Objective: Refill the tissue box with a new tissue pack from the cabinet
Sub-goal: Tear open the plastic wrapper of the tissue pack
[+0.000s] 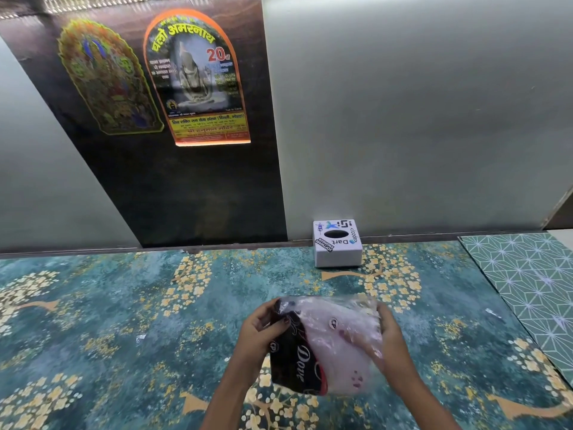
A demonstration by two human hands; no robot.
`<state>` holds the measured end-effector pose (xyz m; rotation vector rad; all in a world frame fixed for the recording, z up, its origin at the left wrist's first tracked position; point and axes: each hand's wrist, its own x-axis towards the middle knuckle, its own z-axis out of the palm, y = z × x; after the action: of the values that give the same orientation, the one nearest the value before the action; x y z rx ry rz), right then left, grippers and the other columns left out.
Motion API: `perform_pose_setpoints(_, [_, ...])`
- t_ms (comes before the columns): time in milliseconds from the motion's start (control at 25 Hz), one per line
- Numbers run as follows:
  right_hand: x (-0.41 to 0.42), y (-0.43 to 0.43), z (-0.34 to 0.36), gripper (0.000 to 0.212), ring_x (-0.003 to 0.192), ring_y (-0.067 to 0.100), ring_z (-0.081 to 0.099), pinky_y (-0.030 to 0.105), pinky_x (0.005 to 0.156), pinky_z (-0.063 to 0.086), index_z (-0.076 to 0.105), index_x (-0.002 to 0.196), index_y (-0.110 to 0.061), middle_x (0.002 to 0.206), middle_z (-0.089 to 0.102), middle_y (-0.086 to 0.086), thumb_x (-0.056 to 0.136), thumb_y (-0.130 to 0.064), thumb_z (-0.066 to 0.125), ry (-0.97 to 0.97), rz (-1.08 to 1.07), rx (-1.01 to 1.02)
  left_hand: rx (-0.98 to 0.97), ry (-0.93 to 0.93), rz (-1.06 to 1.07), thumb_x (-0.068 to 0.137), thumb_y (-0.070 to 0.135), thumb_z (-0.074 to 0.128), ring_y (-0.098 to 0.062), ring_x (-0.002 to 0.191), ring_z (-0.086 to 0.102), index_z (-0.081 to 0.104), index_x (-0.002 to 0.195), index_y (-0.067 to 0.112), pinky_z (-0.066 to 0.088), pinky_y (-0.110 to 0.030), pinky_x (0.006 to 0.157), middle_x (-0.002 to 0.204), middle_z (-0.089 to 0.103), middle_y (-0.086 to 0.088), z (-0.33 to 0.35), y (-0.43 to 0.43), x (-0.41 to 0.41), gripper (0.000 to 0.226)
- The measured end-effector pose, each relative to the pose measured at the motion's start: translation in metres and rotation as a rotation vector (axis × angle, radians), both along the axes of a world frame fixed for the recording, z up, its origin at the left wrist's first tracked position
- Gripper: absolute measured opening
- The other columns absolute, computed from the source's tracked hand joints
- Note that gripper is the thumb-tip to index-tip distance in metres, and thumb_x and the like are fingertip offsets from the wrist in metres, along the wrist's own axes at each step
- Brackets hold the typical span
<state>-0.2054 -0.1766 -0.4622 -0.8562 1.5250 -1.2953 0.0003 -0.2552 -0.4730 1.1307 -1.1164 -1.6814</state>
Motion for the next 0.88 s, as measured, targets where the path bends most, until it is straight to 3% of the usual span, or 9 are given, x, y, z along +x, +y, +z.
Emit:
perform_pose_setpoints(80, [-0.012, -0.005, -0.009, 0.05, 0.08, 0.031, 0.061, 0.039, 0.06, 0.059, 0.054, 0.109, -0.013, 0.099, 0.063, 0.015, 0.063, -0.011, 0.074, -0.238, -0.152, -0.011, 0.094, -0.026, 0.089, 0.079, -0.009, 0.057, -0.017, 0.065, 0.068, 0.061, 0.096, 0.006, 0.056, -0.025, 0.054, 0.076, 0.072, -0.004, -0.004, -0.007, 0.003, 0.023])
perform_pose_setpoints(160, [-0.029, -0.007, -0.013, 0.036, 0.086, 0.034, 0.06, 0.04, 0.059, 0.059, 0.057, 0.102, -0.006, 0.097, 0.063, 0.014, 0.069, -0.004, 0.07, -0.454, -0.343, 0.066, 0.185, -0.068, 0.158, 0.08, -0.005, 0.058, -0.026, 0.069, 0.064, 0.058, 0.102, 0.0, 0.055, -0.033, 0.058, 0.082, 0.068, -0.013, -0.009, -0.015, 0.011, 0.023])
perform_pose_setpoints(280, [-0.053, -0.01, -0.014, 0.02, 0.09, 0.032, 0.057, 0.046, 0.073, 0.054, 0.055, 0.079, -0.01, 0.105, 0.06, 0.018, 0.069, -0.01, 0.072, -0.485, -0.613, 0.159, 0.233, -0.292, 0.193, 0.083, 0.007, 0.061, -0.029, 0.075, 0.062, 0.053, 0.112, -0.004, 0.05, -0.036, 0.063, 0.086, 0.064, -0.016, -0.022, -0.027, 0.022, 0.032])
perform_pose_setpoints(360, [-0.066, -0.015, -0.005, 0.018, 0.074, 0.027, 0.056, 0.035, 0.057, 0.053, 0.056, 0.07, -0.012, 0.101, 0.06, 0.018, 0.069, -0.014, 0.074, -0.389, -0.681, 0.151, 0.218, -0.498, 0.164, 0.085, 0.015, 0.06, -0.028, 0.076, 0.06, 0.047, 0.116, -0.002, 0.05, -0.037, 0.069, 0.087, 0.061, -0.013, -0.028, -0.031, 0.021, 0.038])
perform_pose_setpoints(480, [-0.07, -0.027, 0.014, 0.017, 0.067, 0.025, 0.057, 0.026, 0.046, 0.054, 0.062, 0.076, -0.008, 0.09, 0.065, 0.018, 0.066, -0.012, 0.074, -0.303, -0.5, 0.043, 0.158, -0.726, 0.02, 0.082, 0.02, 0.063, -0.031, 0.093, 0.058, 0.034, 0.128, 0.005, 0.05, -0.04, 0.083, 0.108, 0.056, -0.016, -0.032, -0.036, 0.013, 0.056])
perform_pose_setpoints(640, [-0.035, -0.048, 0.017, 0.021, 0.075, 0.031, 0.063, 0.037, 0.059, 0.059, 0.058, 0.089, 0.001, 0.081, 0.067, 0.017, 0.073, -0.01, 0.067, -0.478, -0.118, 0.175, -0.02, -0.834, -0.079, 0.082, 0.021, 0.065, -0.032, 0.114, 0.053, 0.025, 0.137, 0.009, 0.044, -0.036, 0.092, 0.132, 0.05, -0.019, -0.032, -0.038, -0.004, 0.069])
perform_pose_setpoints(760, [-0.009, -0.061, -0.024, 0.025, 0.072, 0.028, 0.064, 0.029, 0.052, 0.056, 0.062, 0.091, -0.001, 0.079, 0.068, 0.012, 0.073, -0.015, 0.071, -0.18, -0.041, 0.279, -0.149, -0.915, -0.102, 0.082, 0.025, 0.063, -0.029, 0.127, 0.04, 0.023, 0.138, 0.011, 0.036, -0.037, 0.101, 0.142, 0.038, -0.016, -0.034, -0.036, -0.001, 0.07])
perform_pose_setpoints(880, [-0.008, -0.07, -0.06, 0.018, 0.073, 0.024, 0.064, 0.025, 0.053, 0.049, 0.066, 0.083, -0.012, 0.079, 0.069, 0.005, 0.07, -0.022, 0.075, 0.2, 0.012, 0.242, -0.162, -0.899, -0.123, 0.083, 0.026, 0.062, -0.028, 0.121, 0.044, 0.023, 0.138, 0.016, 0.04, -0.04, 0.098, 0.137, 0.039, -0.014, -0.037, -0.031, 0.01, 0.068])
